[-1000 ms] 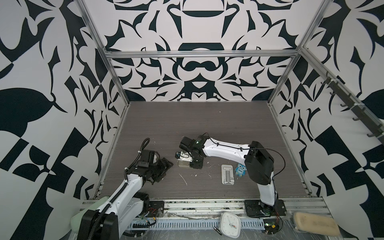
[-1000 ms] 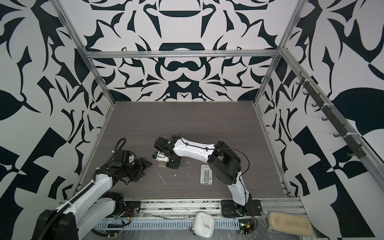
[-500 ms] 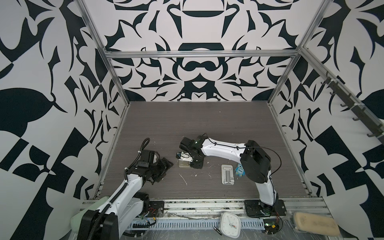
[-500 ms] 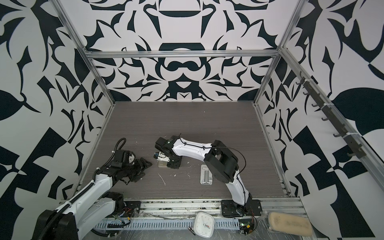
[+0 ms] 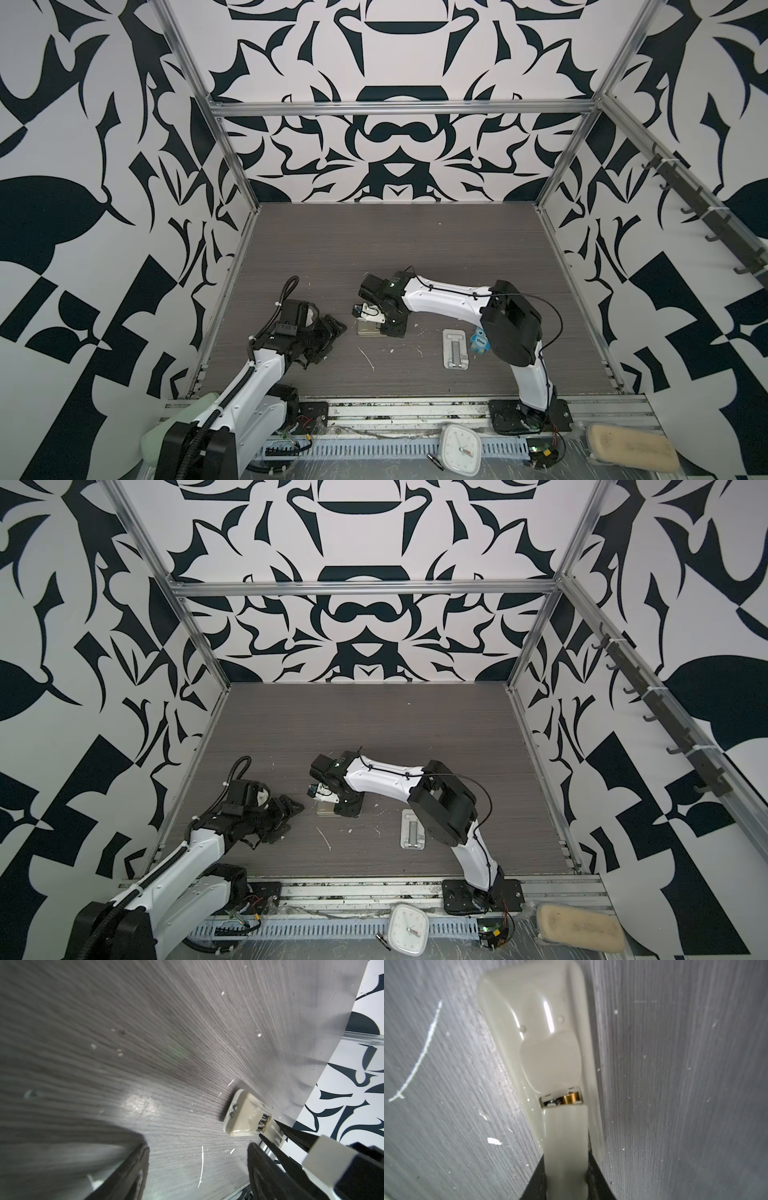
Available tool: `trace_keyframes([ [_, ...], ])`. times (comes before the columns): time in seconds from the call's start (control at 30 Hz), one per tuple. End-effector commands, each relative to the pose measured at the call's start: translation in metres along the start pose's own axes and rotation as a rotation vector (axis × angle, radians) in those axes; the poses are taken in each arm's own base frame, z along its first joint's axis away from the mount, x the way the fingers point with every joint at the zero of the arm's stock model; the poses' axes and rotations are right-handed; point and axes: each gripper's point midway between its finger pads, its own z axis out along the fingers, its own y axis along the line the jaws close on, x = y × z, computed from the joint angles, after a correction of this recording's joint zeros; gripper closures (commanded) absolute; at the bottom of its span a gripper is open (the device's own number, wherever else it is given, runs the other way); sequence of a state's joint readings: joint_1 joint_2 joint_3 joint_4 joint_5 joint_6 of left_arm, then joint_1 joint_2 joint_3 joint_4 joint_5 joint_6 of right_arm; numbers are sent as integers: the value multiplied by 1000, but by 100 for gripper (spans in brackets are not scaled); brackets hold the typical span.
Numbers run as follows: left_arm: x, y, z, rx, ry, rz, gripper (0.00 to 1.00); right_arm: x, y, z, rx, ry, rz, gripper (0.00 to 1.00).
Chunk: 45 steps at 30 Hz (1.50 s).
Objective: Load the batteries into the remote control
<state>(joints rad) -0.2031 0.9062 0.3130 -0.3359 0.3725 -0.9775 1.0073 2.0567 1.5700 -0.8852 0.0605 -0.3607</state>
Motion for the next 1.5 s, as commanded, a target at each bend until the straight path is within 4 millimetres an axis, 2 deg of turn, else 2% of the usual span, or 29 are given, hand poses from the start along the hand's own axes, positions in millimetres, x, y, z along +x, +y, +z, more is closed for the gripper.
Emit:
trace_keyframes([
  [0.0,5,9,3,-5,11,-19,23,-1,-11,-5,37,2,23,71],
  [0.47,7,11,4,4,12,-29,23,-3,-7,-9,37,-2,15,66],
  [0.97,10,17,7,-11,23,-37,23,-3,5,-12,7,-14,-5,72],
  [1.47,10,16,7,-9,28,-38,23,-1,11,-15,9,-20,-25,71],
])
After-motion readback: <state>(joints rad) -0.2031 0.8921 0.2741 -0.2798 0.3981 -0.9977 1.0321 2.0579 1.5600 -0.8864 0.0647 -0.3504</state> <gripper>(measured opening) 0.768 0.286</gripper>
